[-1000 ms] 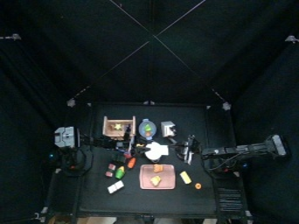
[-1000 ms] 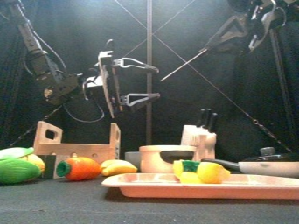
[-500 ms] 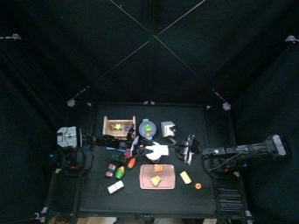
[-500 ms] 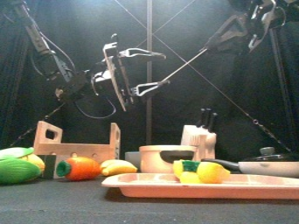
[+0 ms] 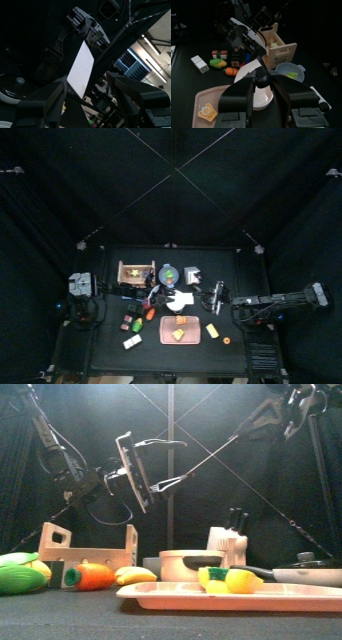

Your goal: Grab cleaver with other hand

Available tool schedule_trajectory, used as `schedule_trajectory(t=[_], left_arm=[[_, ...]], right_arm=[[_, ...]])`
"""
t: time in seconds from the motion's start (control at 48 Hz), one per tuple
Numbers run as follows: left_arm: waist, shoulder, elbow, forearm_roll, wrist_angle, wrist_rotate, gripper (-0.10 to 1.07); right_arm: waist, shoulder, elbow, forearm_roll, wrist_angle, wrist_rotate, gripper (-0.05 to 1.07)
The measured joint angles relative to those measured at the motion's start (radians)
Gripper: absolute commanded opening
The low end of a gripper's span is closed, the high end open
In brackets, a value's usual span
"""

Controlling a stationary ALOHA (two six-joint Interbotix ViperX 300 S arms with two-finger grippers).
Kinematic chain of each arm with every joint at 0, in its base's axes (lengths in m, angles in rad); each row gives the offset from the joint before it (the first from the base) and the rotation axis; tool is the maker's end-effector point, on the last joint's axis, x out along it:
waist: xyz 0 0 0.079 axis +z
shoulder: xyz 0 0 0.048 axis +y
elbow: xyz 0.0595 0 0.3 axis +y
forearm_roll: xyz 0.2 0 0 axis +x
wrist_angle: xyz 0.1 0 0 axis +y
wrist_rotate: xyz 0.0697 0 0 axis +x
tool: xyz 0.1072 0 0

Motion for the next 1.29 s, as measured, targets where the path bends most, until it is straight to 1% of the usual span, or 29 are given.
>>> schedule_trajectory(t=[0.208, 0.438, 0.5, 0.708, 0.812, 0.854, 1.0, 1.083, 1.229, 1.292], left_arm=[[0.002, 0.000, -0.014, 0.000, -0.041, -0.020, 0.80], [-0.005, 0.000, -0.023, -0.002, -0.048, -0.061, 0.67], [-0.003, 0.000, -0.023, -0.003, -0.048, -0.064, 0.63], [0.000, 0.000, -0.023, -0.005, -0.048, -0.066, 0.42], [0.002, -0.002, -0.021, -0.003, -0.048, -0.066, 0.35], [0.002, 0.000, -0.020, -0.003, -0.046, -0.066, 0.34], [0.003, 0.000, -0.009, -0.002, -0.038, -0.060, 0.34], [0.003, -0.002, -0.002, 0.000, -0.029, -0.057, 0.34], [0.002, 0.000, 0.003, 0.002, -0.011, -0.054, 0.34], [0.002, -0.002, 0.003, 0.002, 0.000, -0.048, 0.34]], right_arm=[[-0.006, -0.003, -0.006, -0.009, -0.002, 0.000, 0.65], [-0.031, -0.003, -0.006, -0.020, -0.003, 0.002, 0.65], [-0.037, -0.003, -0.006, -0.021, -0.003, 0.003, 0.65], [-0.043, -0.003, -0.008, -0.012, -0.003, 0.006, 0.66], [-0.044, -0.003, -0.006, -0.003, -0.005, 0.008, 0.67], [-0.044, -0.003, -0.003, 0.002, -0.006, 0.008, 0.67], [-0.046, -0.003, 0.006, 0.032, -0.026, 0.008, 0.70], [-0.048, -0.003, 0.011, 0.064, -0.037, 0.008, 0.75], [-0.049, -0.006, 0.012, 0.140, -0.064, 0.008, 0.88], [-0.049, -0.008, 0.014, 0.169, -0.074, 0.006, 0.92]])
